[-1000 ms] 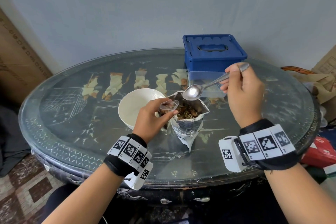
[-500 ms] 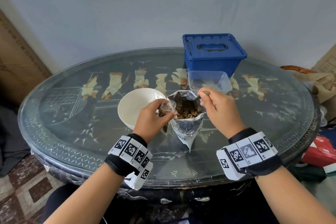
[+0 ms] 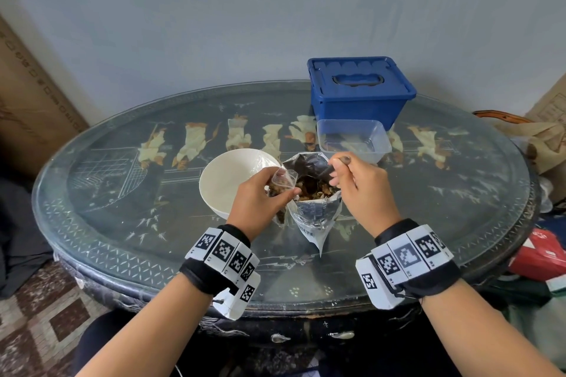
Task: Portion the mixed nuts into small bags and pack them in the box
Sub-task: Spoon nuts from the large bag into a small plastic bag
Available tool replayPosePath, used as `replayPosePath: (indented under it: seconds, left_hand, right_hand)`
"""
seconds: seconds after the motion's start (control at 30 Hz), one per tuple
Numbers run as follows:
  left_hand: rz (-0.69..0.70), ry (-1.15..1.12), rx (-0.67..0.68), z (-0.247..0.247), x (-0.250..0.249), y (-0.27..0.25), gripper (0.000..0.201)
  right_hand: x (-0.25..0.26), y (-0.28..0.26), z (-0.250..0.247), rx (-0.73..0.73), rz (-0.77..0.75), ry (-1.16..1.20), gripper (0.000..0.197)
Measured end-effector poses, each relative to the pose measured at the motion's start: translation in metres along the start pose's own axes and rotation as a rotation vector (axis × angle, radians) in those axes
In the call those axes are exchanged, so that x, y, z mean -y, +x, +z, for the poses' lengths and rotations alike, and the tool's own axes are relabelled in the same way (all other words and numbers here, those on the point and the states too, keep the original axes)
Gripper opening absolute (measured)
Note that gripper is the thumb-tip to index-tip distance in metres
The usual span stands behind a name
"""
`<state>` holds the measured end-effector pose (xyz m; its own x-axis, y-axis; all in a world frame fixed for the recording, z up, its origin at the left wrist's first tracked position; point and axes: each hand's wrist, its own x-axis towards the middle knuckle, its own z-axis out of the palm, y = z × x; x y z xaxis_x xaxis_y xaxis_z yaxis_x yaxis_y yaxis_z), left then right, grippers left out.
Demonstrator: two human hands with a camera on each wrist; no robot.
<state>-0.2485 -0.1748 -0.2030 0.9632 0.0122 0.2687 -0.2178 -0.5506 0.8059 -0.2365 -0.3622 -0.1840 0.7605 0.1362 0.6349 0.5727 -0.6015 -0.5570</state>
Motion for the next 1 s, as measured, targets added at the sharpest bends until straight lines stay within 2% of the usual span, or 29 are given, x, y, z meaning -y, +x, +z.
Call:
replayPosePath:
  seconds: [0.1,0.23,0.4,0.7,0.87,1.0]
  left_hand:
    - [-0.009,-0.018,0.003,0.002,-0.001,-0.001,0.043]
    - [-0.008,-0.009,0.007,0.002,0.000,0.000,0.044]
    - [0.002,0.007,0.022,-0.001,-0.001,0.001,0.042]
    - [0.029,0.094,0.082,-0.007,-0.013,0.013,0.044]
    - [0.047,0.164,0.116,-0.006,-0.024,0.021,0.045]
    - [0.032,0.217,0.145,-0.003,-0.030,0.028,0.046]
  right_hand:
    - [0.002,-0.002,0.002,-0.015,0.092,0.018,0.037]
    - [0.001,0.003,-0.001,-0.077,0.332,0.077,0.023]
    - [-0.003,0.007,-0.012,-0.180,0.531,0.177,0.022]
    - [-0.009,0.024,-0.038,-0.343,0.598,0.195,0.026]
    - [0.002,0.040,-0.057,-0.416,0.526,0.243,0.029]
    - [0.012,0.045,-0.060,-0.400,0.458,0.272,0.029]
